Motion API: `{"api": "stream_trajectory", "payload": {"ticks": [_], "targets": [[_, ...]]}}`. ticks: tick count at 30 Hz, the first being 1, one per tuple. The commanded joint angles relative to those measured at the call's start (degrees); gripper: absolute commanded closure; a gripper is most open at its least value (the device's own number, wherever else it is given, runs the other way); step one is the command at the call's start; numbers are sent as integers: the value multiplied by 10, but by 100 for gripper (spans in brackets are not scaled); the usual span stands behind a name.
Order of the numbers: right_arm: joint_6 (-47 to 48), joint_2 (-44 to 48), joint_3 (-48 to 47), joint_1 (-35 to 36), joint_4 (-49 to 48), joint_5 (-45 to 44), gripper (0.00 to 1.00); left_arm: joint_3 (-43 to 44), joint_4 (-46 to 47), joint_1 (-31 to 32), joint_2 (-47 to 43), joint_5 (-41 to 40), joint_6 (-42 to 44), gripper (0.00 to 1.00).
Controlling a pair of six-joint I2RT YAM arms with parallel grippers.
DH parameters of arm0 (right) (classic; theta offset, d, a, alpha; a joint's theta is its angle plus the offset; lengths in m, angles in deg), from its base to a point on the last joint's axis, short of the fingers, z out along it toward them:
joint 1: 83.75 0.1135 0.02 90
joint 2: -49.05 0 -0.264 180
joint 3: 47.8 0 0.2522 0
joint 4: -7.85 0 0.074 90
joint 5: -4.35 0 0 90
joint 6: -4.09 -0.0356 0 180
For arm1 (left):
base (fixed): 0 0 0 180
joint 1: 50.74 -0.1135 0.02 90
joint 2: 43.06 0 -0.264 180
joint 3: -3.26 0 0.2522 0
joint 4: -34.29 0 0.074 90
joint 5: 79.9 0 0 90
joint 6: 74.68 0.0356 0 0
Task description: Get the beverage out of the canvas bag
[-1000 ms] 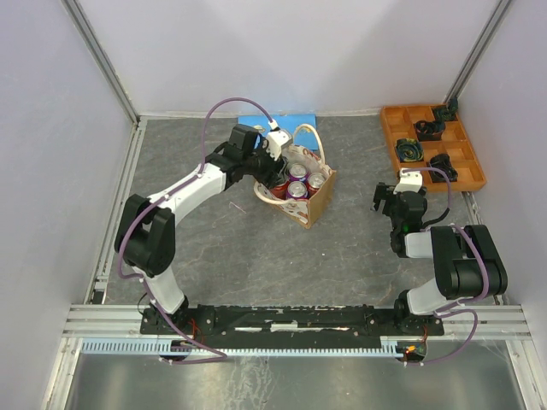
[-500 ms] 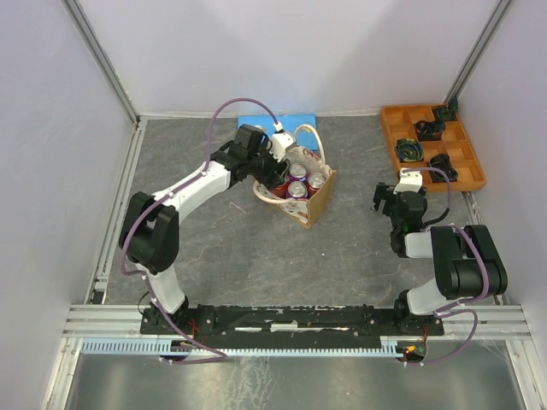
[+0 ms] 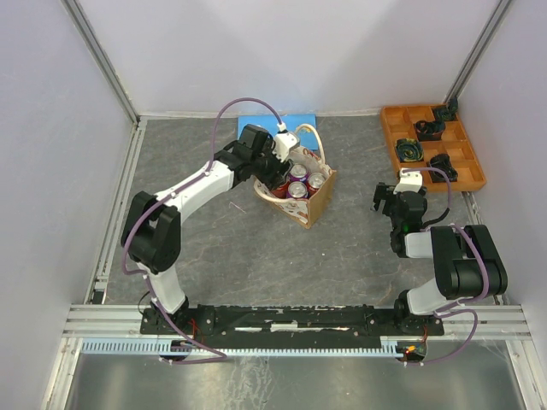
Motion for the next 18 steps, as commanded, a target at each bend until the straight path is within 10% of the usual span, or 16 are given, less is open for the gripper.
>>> {"api": "stream_trajectory", "payload": {"ticks": [1, 18], "targets": [[6, 2, -13, 0, -19, 2, 1, 23, -67, 7, 25, -65, -6, 31], [6, 2, -13, 0, -19, 2, 1, 40, -111, 35, 11, -162, -55, 26]]}}
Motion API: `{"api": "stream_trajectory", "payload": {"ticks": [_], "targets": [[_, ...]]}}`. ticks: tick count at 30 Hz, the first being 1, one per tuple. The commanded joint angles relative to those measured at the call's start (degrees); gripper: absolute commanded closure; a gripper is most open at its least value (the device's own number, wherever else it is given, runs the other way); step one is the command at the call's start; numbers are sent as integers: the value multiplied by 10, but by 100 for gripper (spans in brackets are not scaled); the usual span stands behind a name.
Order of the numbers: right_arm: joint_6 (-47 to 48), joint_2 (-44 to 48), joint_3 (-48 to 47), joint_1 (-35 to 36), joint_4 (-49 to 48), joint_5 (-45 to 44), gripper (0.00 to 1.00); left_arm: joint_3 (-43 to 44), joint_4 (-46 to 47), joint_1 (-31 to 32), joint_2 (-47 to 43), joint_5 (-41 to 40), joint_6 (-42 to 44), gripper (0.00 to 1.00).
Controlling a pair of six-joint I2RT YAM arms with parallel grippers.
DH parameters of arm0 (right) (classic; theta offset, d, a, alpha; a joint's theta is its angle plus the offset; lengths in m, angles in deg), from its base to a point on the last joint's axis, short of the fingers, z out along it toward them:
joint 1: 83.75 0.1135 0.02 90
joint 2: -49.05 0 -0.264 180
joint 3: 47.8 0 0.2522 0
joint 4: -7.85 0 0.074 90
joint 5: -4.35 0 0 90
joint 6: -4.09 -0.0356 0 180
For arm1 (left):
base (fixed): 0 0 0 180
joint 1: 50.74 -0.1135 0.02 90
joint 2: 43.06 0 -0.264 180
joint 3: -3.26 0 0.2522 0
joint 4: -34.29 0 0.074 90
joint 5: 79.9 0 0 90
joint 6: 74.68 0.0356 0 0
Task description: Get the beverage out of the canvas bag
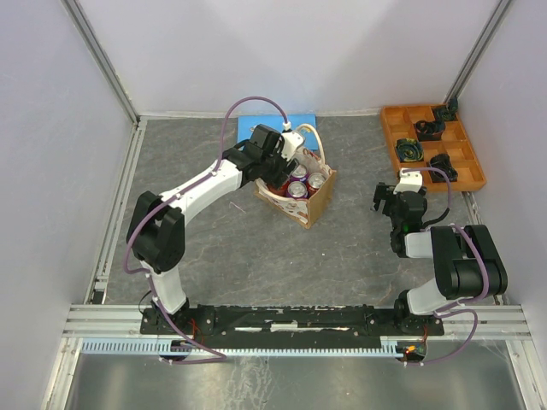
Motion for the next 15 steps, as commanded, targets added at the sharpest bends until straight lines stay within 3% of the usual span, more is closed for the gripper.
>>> {"api": "stream_trajectory", "payload": {"ticks": [1, 15], "targets": [[6, 2, -13, 0, -19, 2, 1, -11, -45, -1, -9, -28, -16, 26], [6, 2, -13, 0, -19, 2, 1, -2, 6, -1, -50, -14, -20, 26]]}}
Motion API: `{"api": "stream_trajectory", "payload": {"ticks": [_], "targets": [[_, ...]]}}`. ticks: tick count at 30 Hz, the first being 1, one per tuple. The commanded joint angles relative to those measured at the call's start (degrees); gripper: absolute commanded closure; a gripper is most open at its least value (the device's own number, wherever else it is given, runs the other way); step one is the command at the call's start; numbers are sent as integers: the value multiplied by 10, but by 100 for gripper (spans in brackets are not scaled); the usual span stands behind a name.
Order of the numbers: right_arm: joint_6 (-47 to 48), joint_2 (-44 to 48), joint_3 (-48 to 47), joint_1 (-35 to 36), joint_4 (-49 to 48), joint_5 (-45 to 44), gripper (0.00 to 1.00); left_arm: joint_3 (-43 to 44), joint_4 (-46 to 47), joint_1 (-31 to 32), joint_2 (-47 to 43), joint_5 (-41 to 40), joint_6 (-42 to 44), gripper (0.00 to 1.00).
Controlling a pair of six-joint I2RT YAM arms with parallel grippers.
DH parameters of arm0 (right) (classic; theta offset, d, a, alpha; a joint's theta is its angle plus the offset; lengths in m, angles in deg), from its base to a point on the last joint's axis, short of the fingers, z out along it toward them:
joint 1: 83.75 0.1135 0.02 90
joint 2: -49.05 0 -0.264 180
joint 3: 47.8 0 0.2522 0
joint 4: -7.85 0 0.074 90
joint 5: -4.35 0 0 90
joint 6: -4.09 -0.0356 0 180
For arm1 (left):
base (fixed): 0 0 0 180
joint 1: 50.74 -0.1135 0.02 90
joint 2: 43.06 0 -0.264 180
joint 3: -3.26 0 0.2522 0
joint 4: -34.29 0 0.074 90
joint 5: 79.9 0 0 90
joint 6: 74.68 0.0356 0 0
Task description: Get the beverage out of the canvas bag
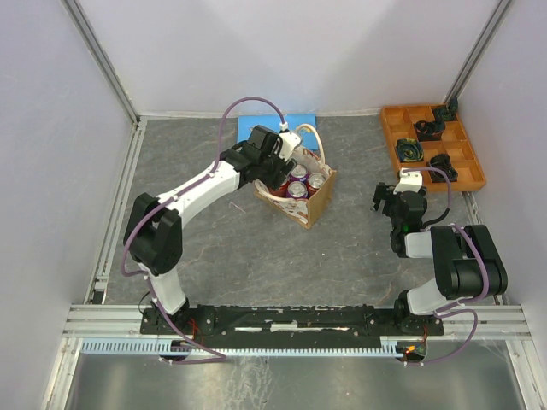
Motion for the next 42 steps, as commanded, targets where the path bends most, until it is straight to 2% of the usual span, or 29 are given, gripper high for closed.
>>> {"api": "stream_trajectory", "payload": {"ticks": [1, 6, 8, 10, 11, 15, 42], "targets": [[6, 2, -13, 0, -19, 2, 1, 10, 9, -1, -35, 10, -7, 26], [6, 2, -13, 0, -19, 2, 1, 14, 8, -1, -37, 32, -9, 25], [6, 2, -13, 0, -19, 2, 1, 15, 6, -1, -40, 42, -10, 20], [6, 2, -13, 0, -19, 2, 1, 15, 6, -1, -45, 50, -13, 19], [6, 2, -13, 0, -19, 2, 1, 15, 5, -1, -48, 54, -14, 14], [6, 2, -13, 0, -19, 2, 1, 6, 5, -1, -48, 51, -15, 10], [6, 2, -13, 0, -19, 2, 1, -3, 17, -1, 58, 68, -17, 11]]}}
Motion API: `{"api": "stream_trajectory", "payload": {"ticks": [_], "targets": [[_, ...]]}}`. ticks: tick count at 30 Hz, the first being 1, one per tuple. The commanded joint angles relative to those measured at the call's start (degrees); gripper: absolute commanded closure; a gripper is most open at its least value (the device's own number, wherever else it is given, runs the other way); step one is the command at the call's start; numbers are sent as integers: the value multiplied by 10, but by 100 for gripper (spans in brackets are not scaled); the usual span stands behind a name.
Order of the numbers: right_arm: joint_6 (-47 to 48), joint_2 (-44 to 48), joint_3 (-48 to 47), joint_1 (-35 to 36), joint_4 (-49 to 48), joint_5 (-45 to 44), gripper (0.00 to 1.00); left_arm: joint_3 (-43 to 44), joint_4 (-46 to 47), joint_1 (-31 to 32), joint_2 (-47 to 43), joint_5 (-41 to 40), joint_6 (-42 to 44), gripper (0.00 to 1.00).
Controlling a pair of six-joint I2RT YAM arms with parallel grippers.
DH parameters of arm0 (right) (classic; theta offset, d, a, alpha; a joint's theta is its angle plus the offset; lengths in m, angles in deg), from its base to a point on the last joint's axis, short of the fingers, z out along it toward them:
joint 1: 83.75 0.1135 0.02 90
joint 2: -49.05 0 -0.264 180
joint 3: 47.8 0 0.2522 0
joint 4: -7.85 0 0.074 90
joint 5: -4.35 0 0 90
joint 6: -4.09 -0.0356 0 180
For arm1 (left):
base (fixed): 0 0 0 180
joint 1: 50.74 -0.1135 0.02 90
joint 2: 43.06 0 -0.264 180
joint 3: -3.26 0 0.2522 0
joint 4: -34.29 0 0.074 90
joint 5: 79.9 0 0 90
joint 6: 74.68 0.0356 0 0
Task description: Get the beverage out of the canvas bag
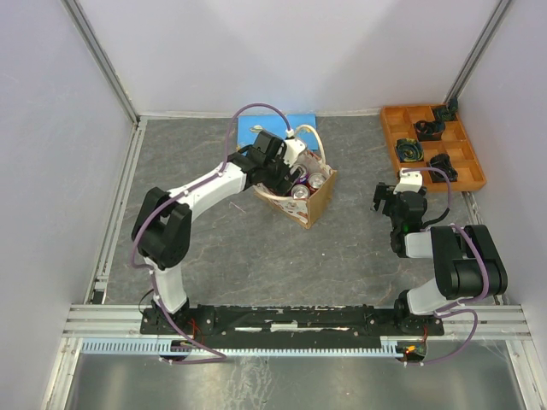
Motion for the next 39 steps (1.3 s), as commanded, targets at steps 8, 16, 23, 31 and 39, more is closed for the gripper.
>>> {"api": "stream_trajectory", "payload": {"ticks": [8, 16, 23, 31, 39], "targets": [[6, 2, -13, 0, -19, 2, 1, 8, -13, -2, 45, 16, -25, 16], [6, 2, -13, 0, -19, 2, 1, 12, -13, -2, 35, -1, -35, 91], [6, 2, -13, 0, -19, 2, 1, 48, -17, -3, 3, -11, -22, 97], [6, 1, -13, 0, -19, 2, 1, 152, -54, -2, -39, -11, -6, 97], [6, 2, -13, 0, -19, 2, 1, 190, -80, -2, -78, -21, -12, 97]]}}
